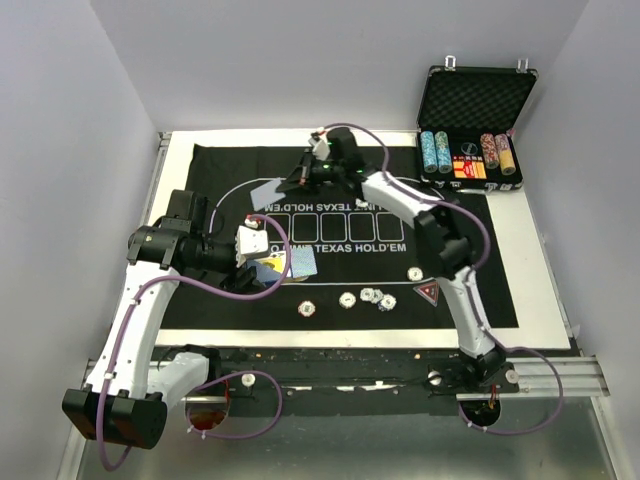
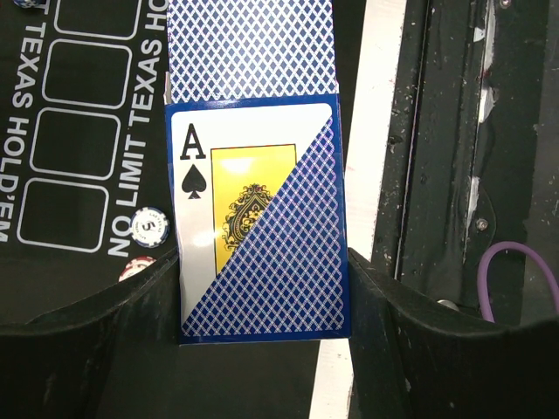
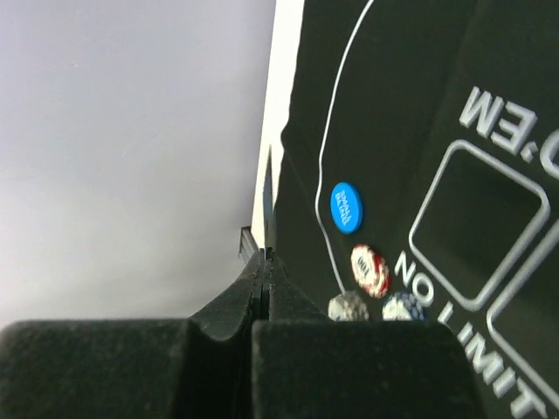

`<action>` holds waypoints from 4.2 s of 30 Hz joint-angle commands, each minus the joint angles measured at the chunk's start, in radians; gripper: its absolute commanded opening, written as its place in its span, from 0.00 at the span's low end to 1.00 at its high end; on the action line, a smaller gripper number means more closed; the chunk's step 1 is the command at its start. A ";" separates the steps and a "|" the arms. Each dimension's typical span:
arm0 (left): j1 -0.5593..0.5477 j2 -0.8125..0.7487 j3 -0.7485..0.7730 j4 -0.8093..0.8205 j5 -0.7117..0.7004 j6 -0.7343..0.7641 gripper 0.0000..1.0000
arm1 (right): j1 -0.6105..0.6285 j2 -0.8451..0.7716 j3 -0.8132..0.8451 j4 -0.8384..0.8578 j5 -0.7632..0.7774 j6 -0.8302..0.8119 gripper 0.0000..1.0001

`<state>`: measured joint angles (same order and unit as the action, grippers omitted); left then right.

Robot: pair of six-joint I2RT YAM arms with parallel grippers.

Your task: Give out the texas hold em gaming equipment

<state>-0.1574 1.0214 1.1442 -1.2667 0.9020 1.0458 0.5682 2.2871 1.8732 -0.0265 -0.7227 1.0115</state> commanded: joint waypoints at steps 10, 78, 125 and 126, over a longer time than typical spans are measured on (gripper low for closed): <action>-0.001 -0.018 0.005 0.001 0.067 0.006 0.19 | 0.134 0.459 0.448 -0.080 0.058 0.045 0.01; 0.001 -0.037 -0.011 0.026 0.081 -0.015 0.20 | 0.122 -0.865 -0.738 -0.193 0.173 -0.243 1.00; 0.001 -0.037 0.011 0.038 0.109 -0.035 0.20 | 0.226 -0.974 -0.849 -0.150 0.290 -0.070 0.38; -0.001 -0.037 0.011 0.038 0.112 -0.036 0.20 | 0.223 -0.976 -0.849 -0.156 0.292 -0.071 0.37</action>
<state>-0.1574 1.0004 1.1217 -1.2533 0.9333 1.0126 0.8036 1.3460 1.0378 -0.1555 -0.4568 0.9344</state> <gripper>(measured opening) 0.714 0.381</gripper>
